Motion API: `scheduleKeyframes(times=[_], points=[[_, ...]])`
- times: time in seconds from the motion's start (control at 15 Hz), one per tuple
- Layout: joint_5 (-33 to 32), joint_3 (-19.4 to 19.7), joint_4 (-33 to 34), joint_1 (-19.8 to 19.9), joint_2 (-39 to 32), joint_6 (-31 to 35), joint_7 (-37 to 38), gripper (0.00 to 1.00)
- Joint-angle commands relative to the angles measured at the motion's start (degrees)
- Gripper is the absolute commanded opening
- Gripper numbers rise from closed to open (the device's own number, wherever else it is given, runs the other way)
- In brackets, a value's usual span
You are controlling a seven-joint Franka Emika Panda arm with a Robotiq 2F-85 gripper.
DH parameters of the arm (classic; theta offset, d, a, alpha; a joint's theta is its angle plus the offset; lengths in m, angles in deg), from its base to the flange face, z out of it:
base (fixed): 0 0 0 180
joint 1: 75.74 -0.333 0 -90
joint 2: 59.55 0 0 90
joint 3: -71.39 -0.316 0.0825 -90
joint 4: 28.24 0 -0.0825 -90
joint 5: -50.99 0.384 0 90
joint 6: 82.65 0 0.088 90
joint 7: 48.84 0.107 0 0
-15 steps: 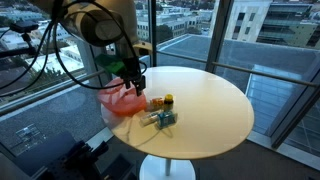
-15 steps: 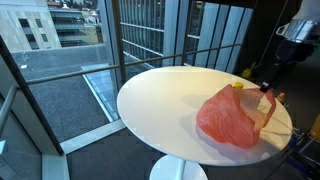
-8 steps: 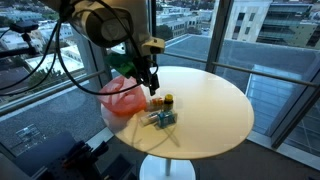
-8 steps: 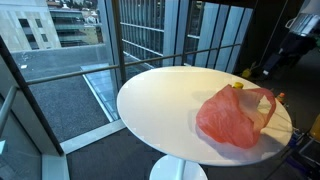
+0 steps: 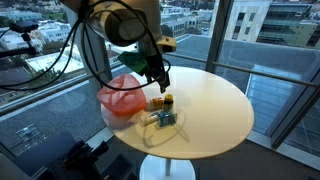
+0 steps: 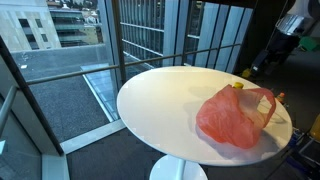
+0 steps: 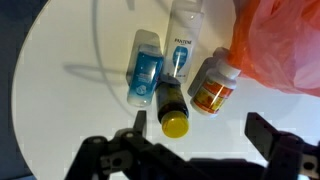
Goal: Pull the plastic forward, then place the brown and yellow bottle in the plastic
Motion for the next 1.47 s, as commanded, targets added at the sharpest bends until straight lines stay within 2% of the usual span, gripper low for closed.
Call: scheduleKeyframes(times=[0.0,0.53,1.13,1.27,1.4], points=[[-0.33,-0.29,6.39,-0.13,-6.44,-0.56,1.6,1.0],[0.2,-0.36,13.11,-0.26,-15.59,-0.86,1.87,1.0],[-0.15,-0.71,16.37,-0.32,-20.81,-1.01,1.74,1.0],[-0.36,-0.66,16.76,-0.35,-21.33,-1.13,1.78,0.74],[-0.63,-0.61,17.12,-0.42,-21.67,-1.21,1.83,0.58]])
